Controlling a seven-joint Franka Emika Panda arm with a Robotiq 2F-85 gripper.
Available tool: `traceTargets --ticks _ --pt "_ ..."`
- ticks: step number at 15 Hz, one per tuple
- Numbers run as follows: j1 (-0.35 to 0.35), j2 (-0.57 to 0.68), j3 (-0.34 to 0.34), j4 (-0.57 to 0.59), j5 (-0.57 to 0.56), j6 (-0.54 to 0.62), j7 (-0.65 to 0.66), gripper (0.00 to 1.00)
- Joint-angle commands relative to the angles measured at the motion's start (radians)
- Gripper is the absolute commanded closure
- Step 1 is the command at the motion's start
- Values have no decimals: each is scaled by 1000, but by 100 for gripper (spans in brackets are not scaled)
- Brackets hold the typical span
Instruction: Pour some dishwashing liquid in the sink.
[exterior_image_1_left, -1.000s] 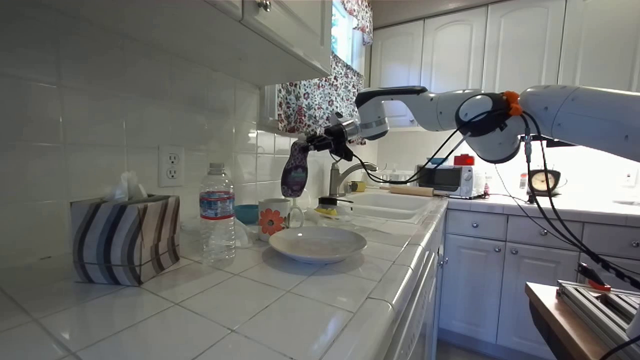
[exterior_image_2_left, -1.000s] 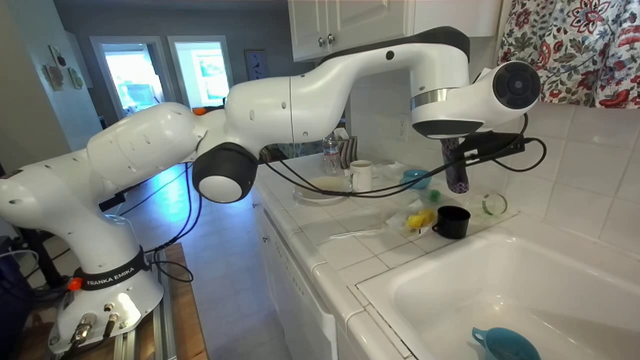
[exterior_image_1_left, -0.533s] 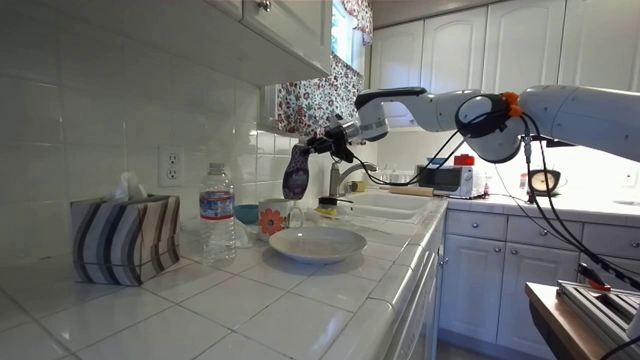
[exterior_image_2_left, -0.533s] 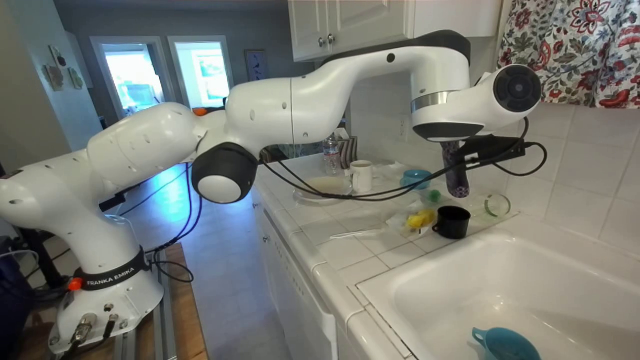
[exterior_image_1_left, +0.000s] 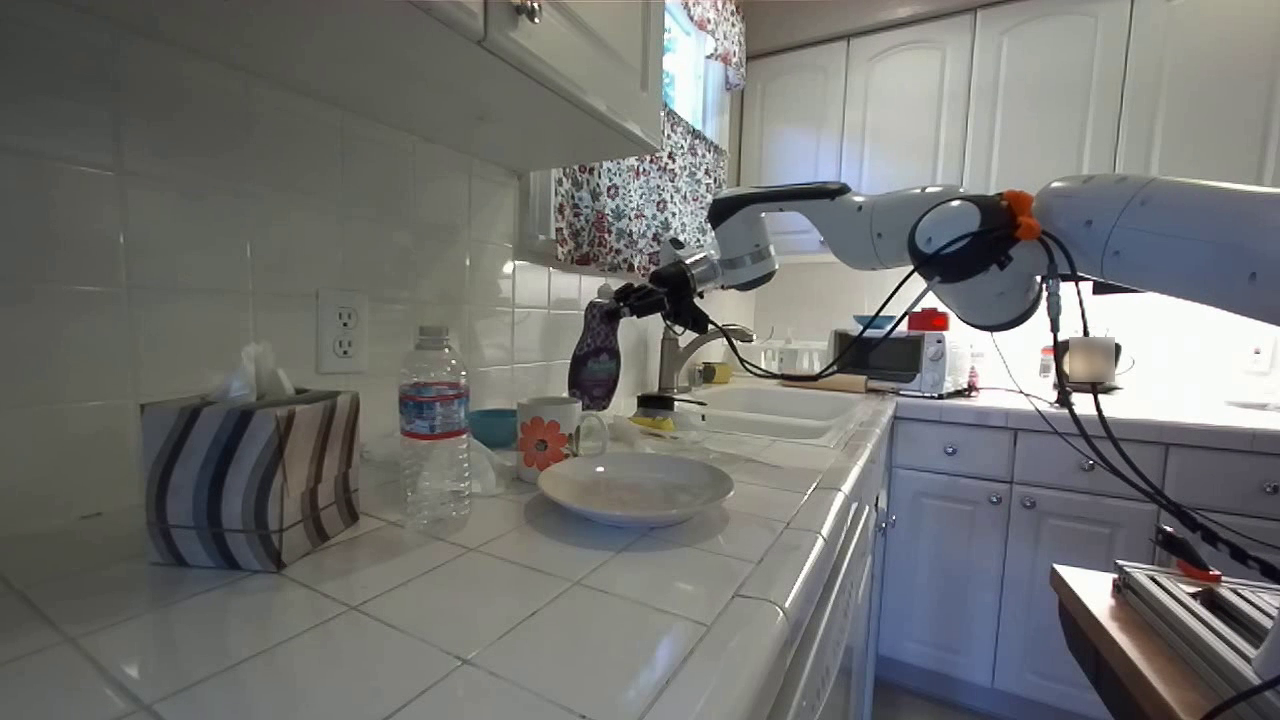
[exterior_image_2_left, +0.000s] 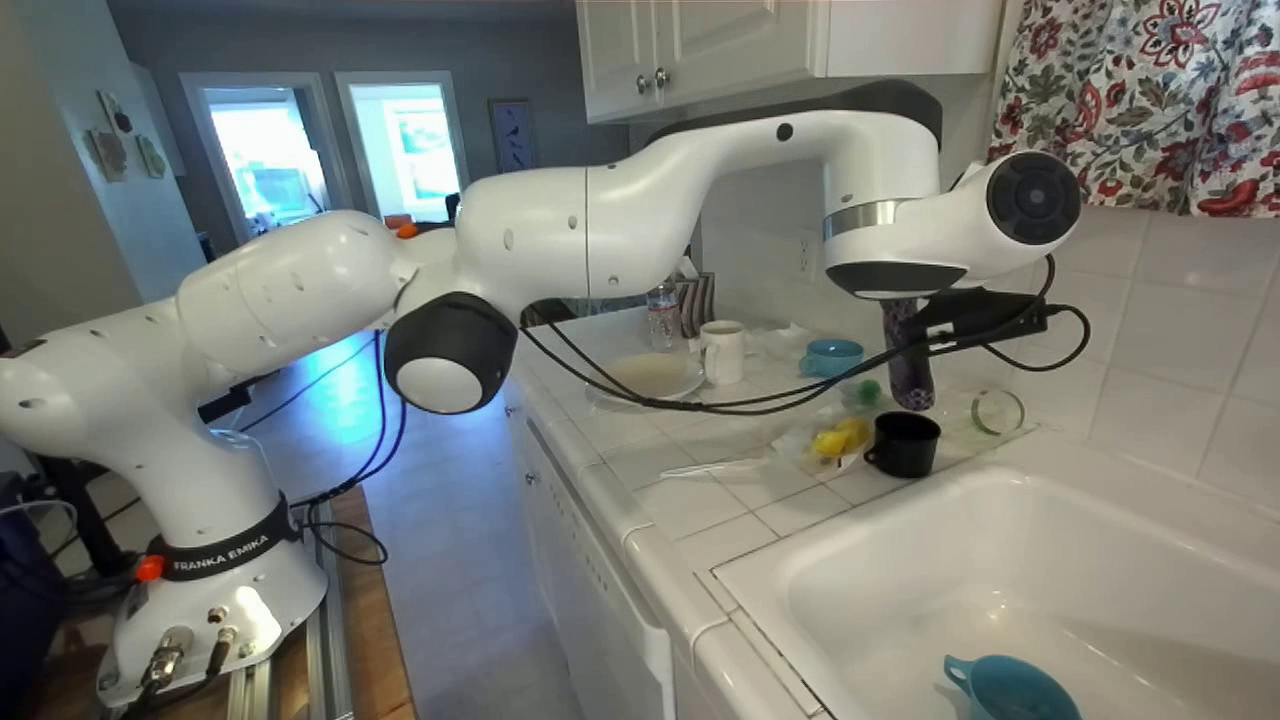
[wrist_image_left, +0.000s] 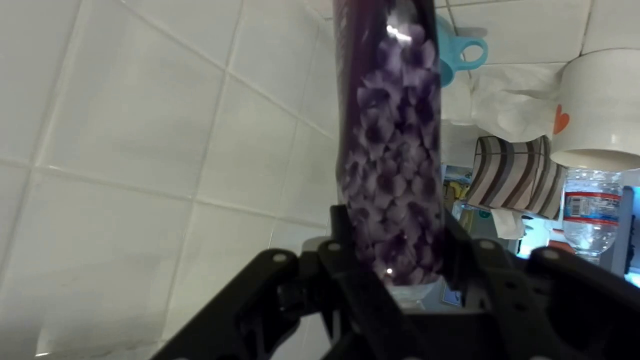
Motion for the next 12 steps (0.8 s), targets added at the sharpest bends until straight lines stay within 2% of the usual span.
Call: traceTargets --ticks 1,12 --pt "8 32 4 43 47 -10 35 82" --pt "24 23 -9 27 68 53 200 82"
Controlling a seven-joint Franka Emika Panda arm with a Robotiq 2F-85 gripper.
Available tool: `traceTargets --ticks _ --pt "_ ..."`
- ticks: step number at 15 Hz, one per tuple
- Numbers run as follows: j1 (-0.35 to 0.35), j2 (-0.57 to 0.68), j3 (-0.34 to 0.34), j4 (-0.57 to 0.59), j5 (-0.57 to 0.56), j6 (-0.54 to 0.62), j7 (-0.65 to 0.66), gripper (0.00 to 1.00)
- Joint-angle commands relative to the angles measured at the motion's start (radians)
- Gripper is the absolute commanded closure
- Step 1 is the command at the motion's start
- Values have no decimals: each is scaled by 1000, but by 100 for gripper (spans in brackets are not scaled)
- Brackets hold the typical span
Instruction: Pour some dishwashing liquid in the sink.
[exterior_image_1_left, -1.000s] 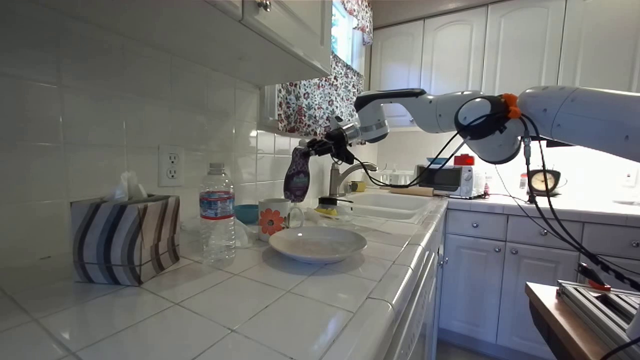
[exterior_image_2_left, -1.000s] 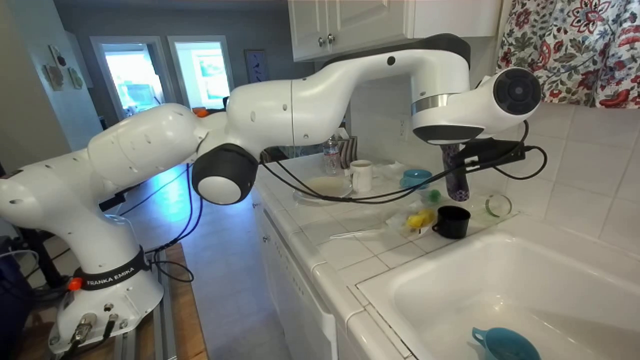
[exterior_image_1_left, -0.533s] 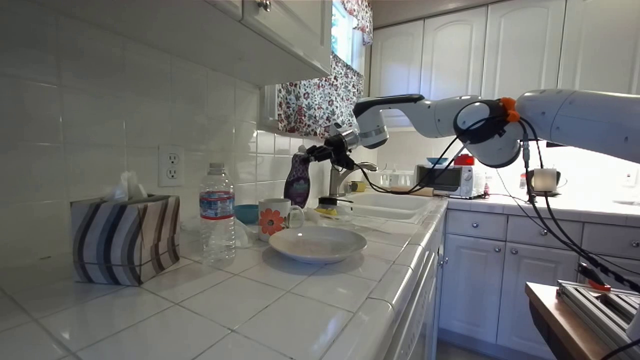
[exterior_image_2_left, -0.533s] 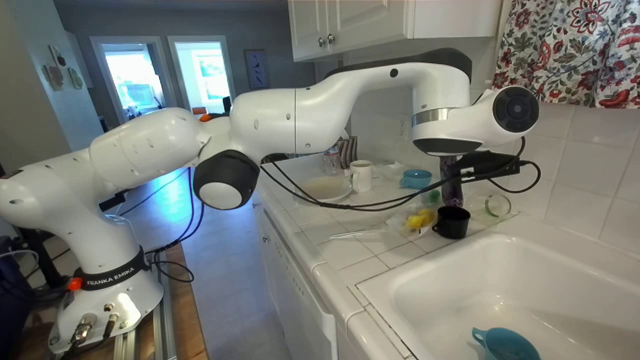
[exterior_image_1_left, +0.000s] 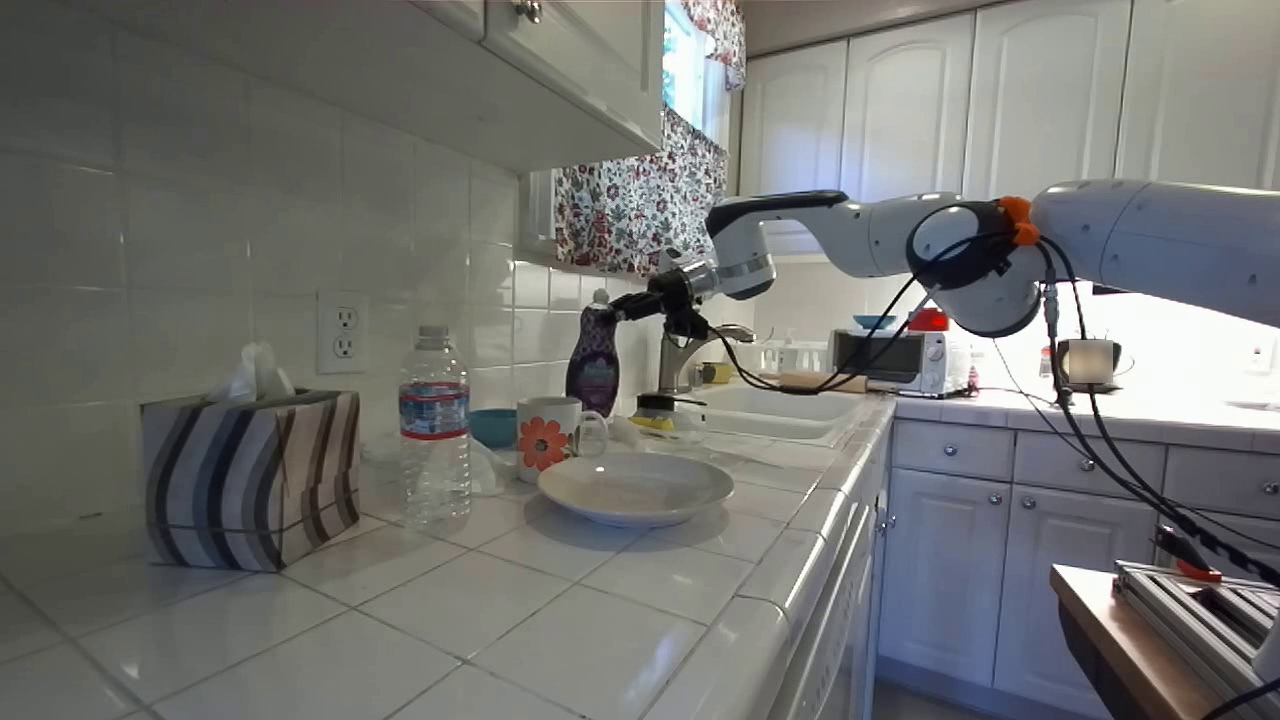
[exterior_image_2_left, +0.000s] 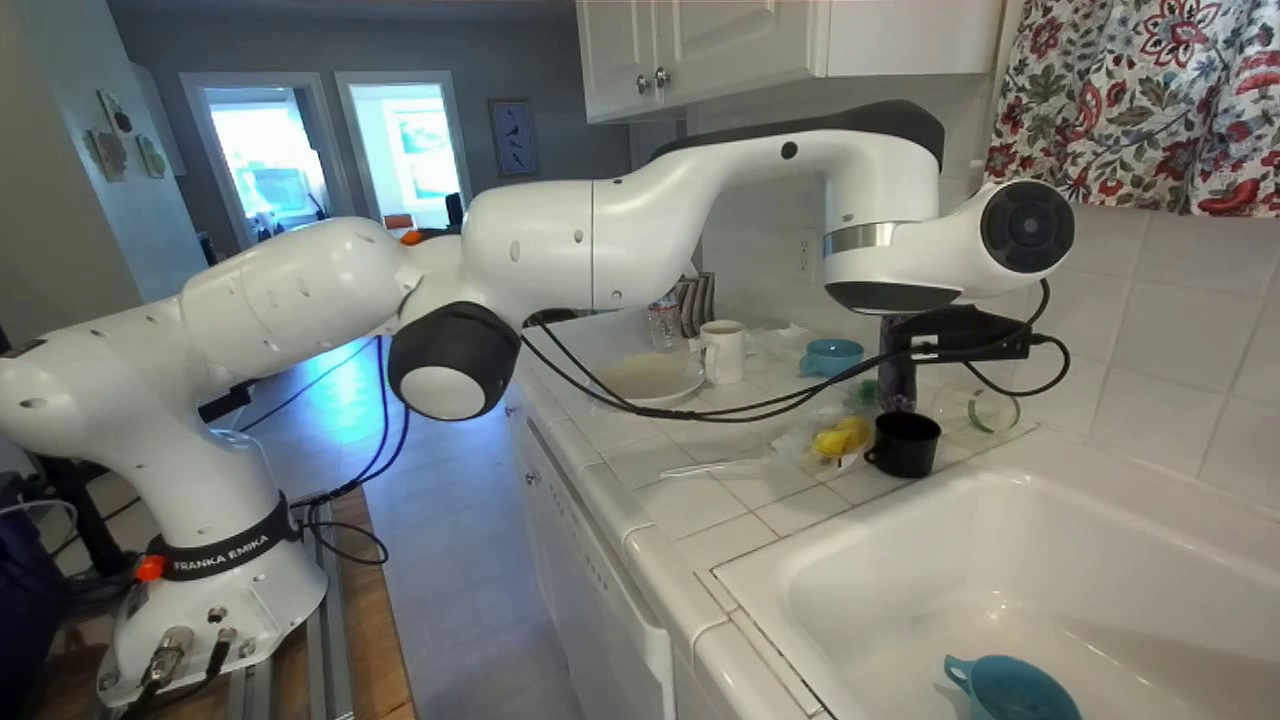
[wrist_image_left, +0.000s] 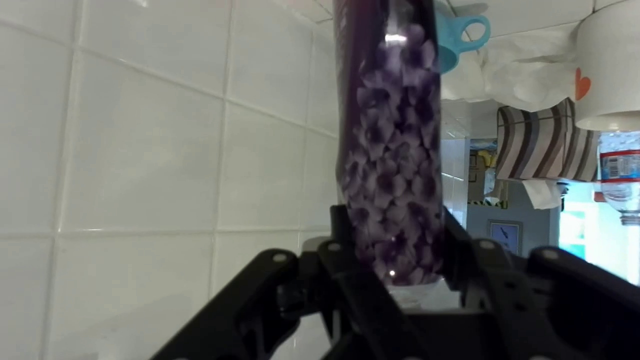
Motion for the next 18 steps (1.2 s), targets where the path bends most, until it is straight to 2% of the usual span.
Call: traceTargets --ticks 1,8,13,14,15,16,18 --pt "22 -1 -13 25 29 24 63 82" --pt "72 -32 -95 6 -32 110 153 82" --pt "92 -37 -120 6 -37 112 192 82" --pt "93 -37 -120 6 -35 110 194 64" --pt "95 -37 -120 6 -34 109 196 32" --pt "95 -37 -120 6 -34 107 198 31" --pt "96 -38 -120 6 -34 106 198 19"
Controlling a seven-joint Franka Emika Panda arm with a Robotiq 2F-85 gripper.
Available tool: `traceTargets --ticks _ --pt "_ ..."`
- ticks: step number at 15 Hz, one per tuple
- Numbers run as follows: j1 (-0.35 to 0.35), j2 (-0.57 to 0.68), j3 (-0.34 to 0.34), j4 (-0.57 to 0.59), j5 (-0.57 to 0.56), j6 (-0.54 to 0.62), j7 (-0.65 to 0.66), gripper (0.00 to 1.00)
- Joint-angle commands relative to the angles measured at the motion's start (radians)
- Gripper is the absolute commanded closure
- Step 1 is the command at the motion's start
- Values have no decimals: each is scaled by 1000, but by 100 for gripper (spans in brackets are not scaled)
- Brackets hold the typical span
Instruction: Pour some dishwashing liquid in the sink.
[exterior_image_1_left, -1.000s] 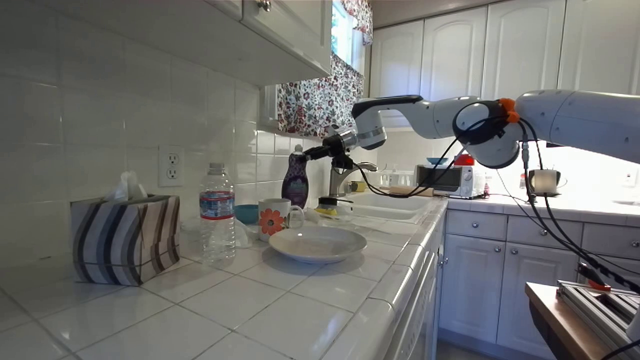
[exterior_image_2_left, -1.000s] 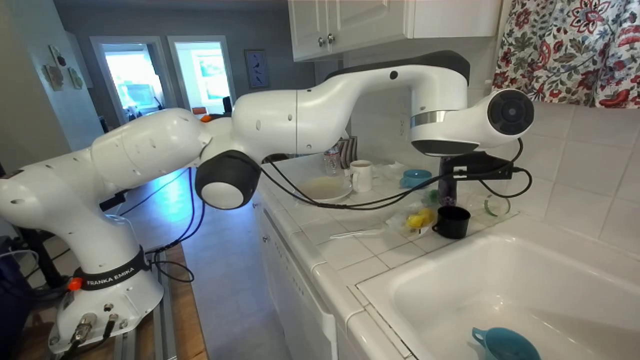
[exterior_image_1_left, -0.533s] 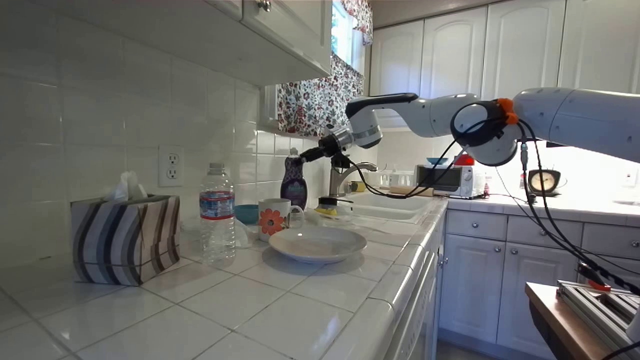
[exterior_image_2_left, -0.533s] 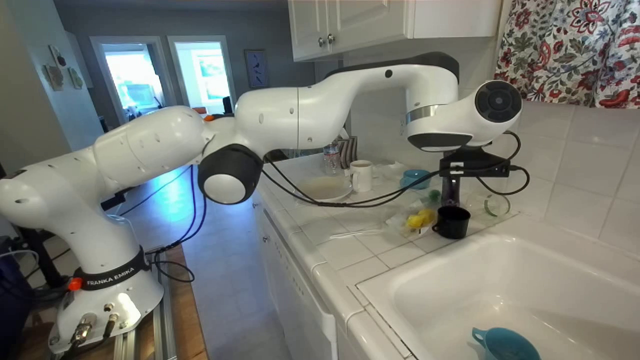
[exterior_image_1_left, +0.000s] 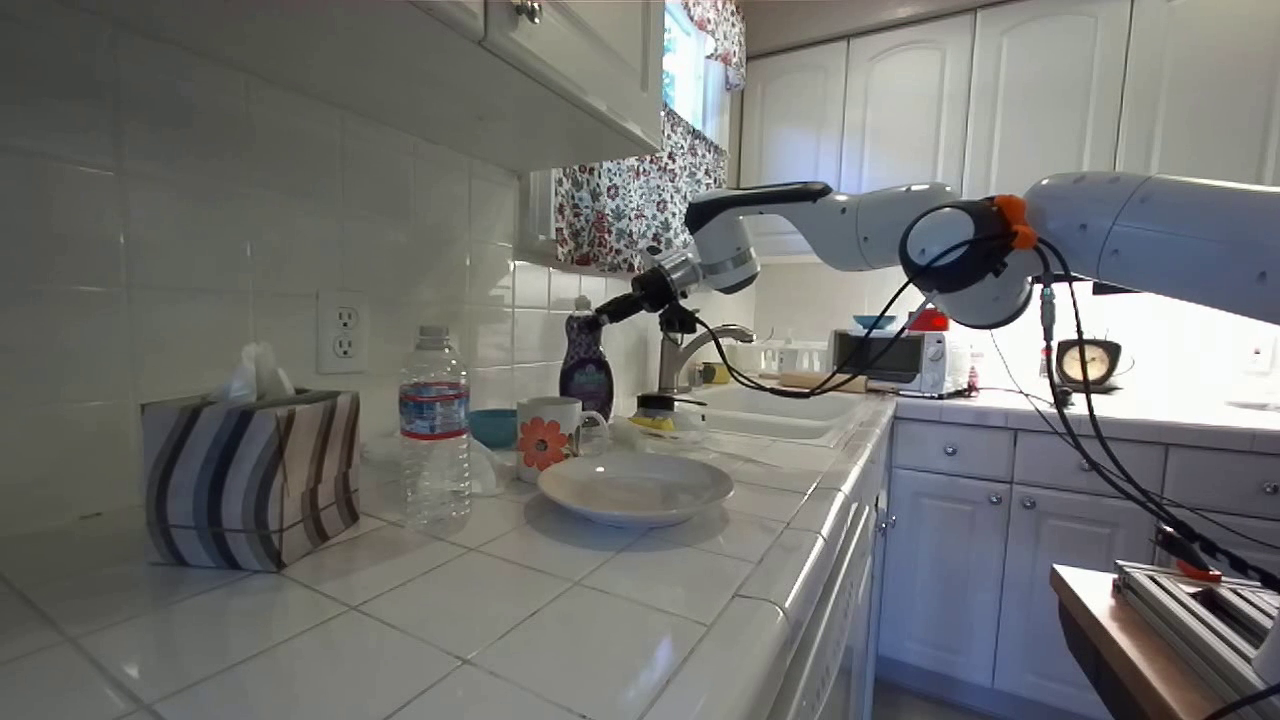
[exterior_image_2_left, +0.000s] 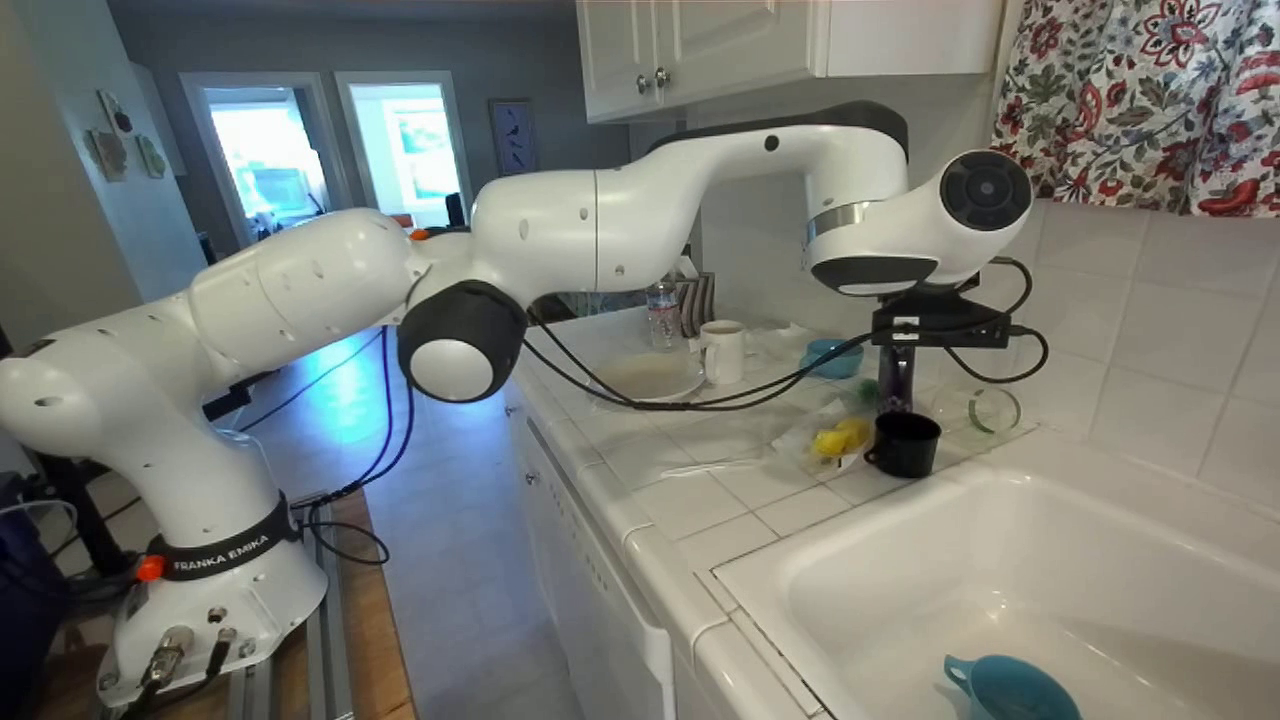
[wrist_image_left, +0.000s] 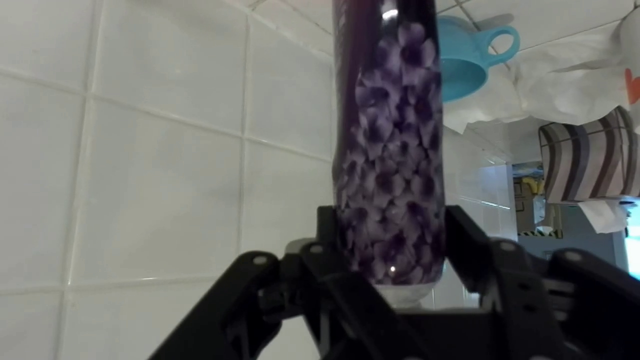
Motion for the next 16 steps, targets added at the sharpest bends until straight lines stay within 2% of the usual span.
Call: traceTargets --ticks 1,2,4,6,9,12,16 --pt "4 -21 -4 0 -15 1 34 12" --pt "4 -24 -4 1 -15 1 34 5" --pt "4 -29 -5 1 -16 2 38 0" --pt "4 -37 -12 1 -21 2 55 0" --pt "3 -68 -58 1 -62 -24 133 0" --pt "4 -103 -108 6 -141 -60 240 0" --pt "-4 -157 -142 14 -260 -122 370 0"
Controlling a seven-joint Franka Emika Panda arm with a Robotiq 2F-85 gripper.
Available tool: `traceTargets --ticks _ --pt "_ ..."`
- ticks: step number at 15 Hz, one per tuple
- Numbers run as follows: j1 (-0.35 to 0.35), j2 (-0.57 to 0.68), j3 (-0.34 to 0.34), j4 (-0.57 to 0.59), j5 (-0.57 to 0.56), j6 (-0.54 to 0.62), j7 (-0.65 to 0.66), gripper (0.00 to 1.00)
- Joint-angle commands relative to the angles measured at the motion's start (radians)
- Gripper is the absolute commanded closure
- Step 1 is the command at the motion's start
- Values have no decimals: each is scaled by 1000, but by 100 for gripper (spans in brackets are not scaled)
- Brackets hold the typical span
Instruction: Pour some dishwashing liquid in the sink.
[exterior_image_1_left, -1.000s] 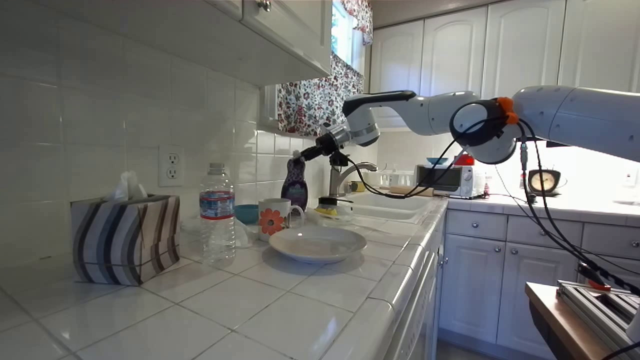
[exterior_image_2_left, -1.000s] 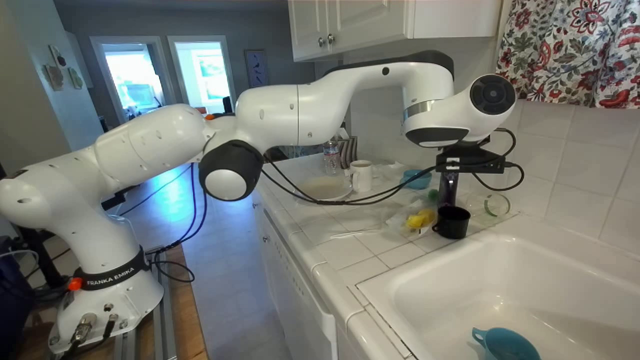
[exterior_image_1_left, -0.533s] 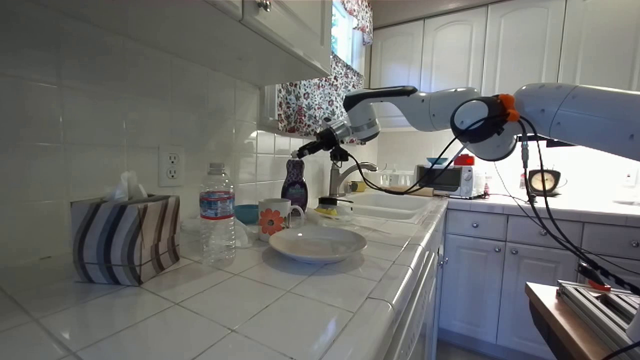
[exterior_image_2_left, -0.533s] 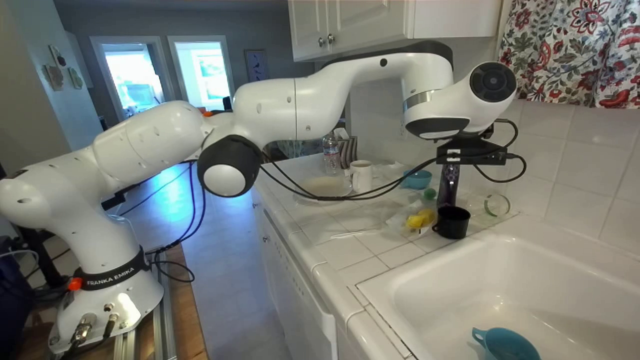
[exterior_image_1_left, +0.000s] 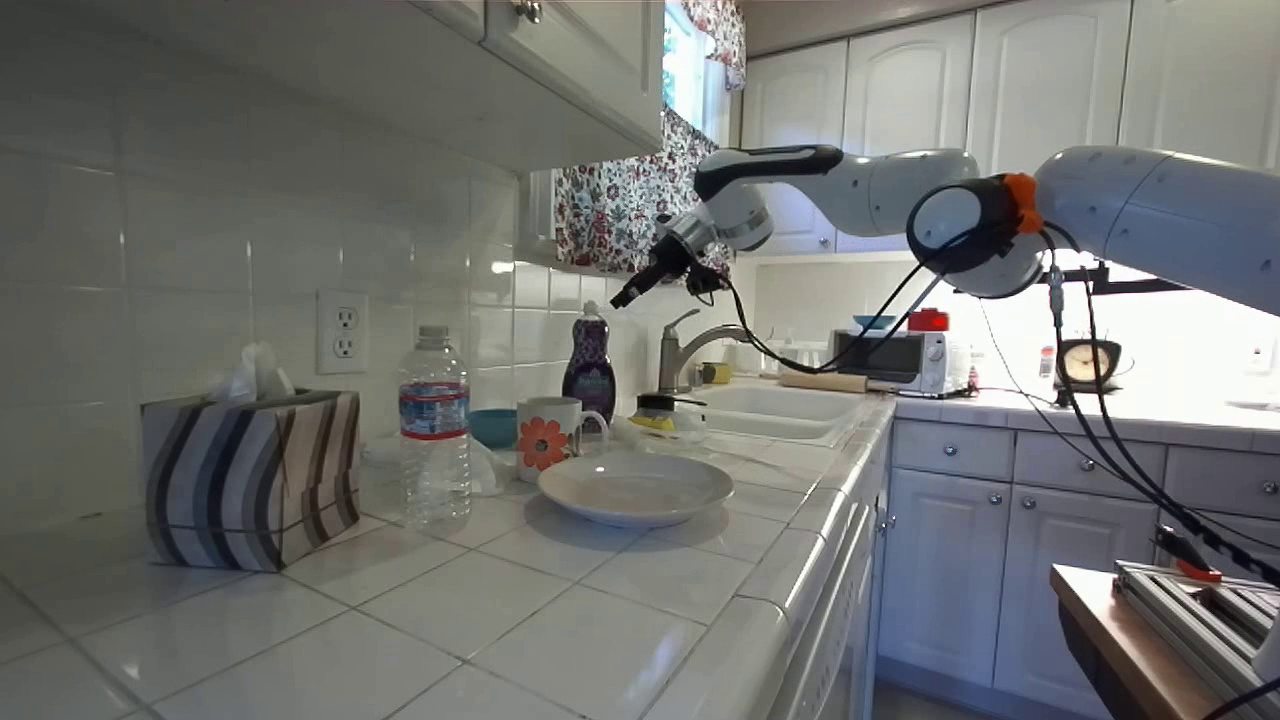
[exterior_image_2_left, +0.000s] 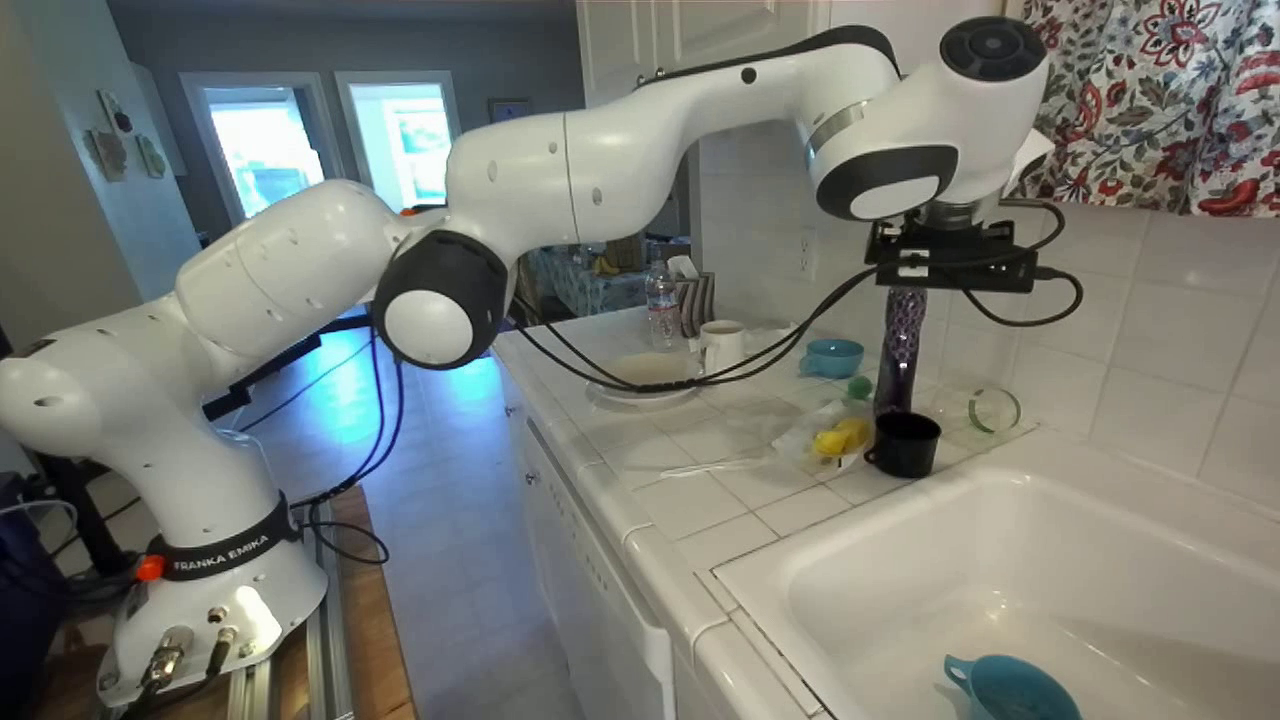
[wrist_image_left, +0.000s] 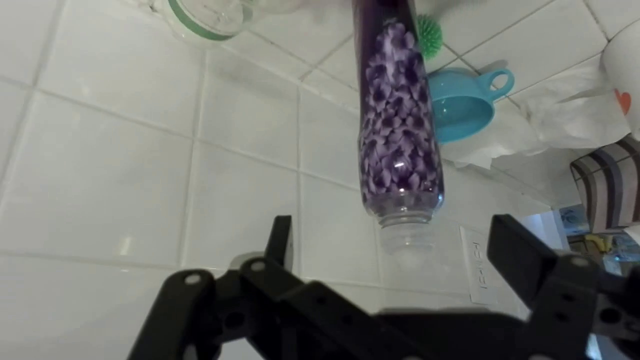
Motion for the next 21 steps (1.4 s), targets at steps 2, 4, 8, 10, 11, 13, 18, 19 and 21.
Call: traceTargets --ticks 2,4,8,10,11,13,18,19,21 --pt "-8 -79 -56 0 -157 -155 180 0" --pt "-14 -108 -80 -5 -205 -250 236 0" --pt "-21 -153 -120 -16 -272 -447 333 0" --pt "-20 -171 -137 -20 -296 -539 392 0" --pt "-18 -178 -145 -22 -305 -583 426 0" --pt "-9 -193 -155 -24 -318 -672 499 0" --pt "-18 -167 -135 6 -303 -656 485 0" --pt "-18 -167 -136 4 -303 -656 486 0" --pt "-18 -167 -137 2 -304 -656 487 0"
